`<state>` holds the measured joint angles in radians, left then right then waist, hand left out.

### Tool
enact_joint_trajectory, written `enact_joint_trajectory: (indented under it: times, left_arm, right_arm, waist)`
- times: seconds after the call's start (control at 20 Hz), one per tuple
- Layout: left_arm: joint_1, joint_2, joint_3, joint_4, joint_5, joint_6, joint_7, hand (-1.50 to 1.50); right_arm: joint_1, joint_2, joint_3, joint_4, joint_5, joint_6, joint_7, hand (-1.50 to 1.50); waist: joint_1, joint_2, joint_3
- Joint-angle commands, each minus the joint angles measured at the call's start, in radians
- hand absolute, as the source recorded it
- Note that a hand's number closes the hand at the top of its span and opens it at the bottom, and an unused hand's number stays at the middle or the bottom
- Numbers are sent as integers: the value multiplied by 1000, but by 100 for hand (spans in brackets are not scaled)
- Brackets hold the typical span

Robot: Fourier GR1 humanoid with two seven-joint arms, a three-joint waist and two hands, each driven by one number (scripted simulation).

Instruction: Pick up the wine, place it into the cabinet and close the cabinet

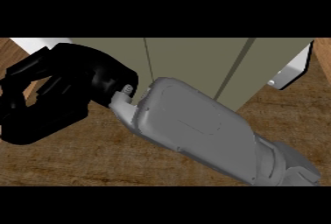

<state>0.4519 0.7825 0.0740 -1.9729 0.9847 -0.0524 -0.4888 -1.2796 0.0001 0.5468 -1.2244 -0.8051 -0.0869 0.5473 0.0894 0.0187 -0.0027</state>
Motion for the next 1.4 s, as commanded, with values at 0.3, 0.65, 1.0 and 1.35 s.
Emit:
enact_joint_trajectory:
  times: [0.3, 0.65, 1.0, 1.35]
  left_arm:
    - [10, 17, 100, 11, 67, -41, 51, -150]
    - [1, 24, 101, 6, 45, -37, 62, -150]
    - [11, -1, 57, -45, 65, -53, 77, -150]
    - [-15, 2, 21, -81, 83, -26, 117, -150]
  right_arm:
    - [-95, -36, -148, 442, 68, 149, -270, 150]
    - [-28, -94, -141, 510, 100, 137, -372, 150]
    - [8, -154, -172, 529, 80, 150, -430, 150]
    - [4, -154, -173, 538, 55, 169, -465, 150]
  waist:
    - [-28, -2, 1]
    - [-50, 6, 1]
    - [-63, 9, 2]
    - [-88, 13, 1]
